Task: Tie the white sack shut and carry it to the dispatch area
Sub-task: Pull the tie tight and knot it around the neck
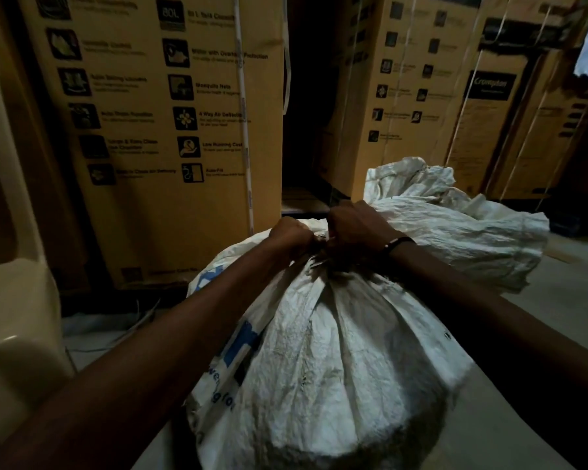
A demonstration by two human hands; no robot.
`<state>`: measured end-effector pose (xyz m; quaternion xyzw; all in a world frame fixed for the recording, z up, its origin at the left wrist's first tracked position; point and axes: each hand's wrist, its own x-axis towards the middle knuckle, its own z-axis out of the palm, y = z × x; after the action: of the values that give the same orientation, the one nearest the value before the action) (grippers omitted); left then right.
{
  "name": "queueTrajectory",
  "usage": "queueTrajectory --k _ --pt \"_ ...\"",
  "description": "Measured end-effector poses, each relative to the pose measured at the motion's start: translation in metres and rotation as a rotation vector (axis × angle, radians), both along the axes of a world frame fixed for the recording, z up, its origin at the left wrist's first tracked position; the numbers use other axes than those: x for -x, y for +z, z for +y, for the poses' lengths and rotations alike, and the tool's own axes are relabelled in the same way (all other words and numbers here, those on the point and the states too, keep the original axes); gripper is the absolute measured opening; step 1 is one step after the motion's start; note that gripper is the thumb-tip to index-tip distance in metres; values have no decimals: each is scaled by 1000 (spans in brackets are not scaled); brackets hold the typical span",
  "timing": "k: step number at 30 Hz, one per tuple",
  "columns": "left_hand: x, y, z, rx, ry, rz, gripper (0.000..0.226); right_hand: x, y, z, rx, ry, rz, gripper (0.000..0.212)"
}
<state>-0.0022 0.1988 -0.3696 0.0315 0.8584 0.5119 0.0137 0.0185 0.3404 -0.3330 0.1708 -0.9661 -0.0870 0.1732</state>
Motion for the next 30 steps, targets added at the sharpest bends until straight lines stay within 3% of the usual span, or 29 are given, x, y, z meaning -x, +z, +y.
queueTrajectory --k 4,7,13,15,23,30 --pt "2 4 -7 -29 -47 20 10 3 6 -4 -23 -41 -94 25" --pt "10 4 -14 -23 -95 21 28 5 13 -3 61 -79 -165 18" --pt "7 1 -14 -60 -112 87 28 11 27 12 258 -123 -422 16" --pt "0 0 -11 -89 -127 135 31 13 27 21 309 -58 -456 24" --pt "1 -7 -12 -228 -128 124 31 9 18 36 376 143 -414 25" --pt "10 -10 -11 -113 -122 180 31 13 0 36 305 159 -188 24"
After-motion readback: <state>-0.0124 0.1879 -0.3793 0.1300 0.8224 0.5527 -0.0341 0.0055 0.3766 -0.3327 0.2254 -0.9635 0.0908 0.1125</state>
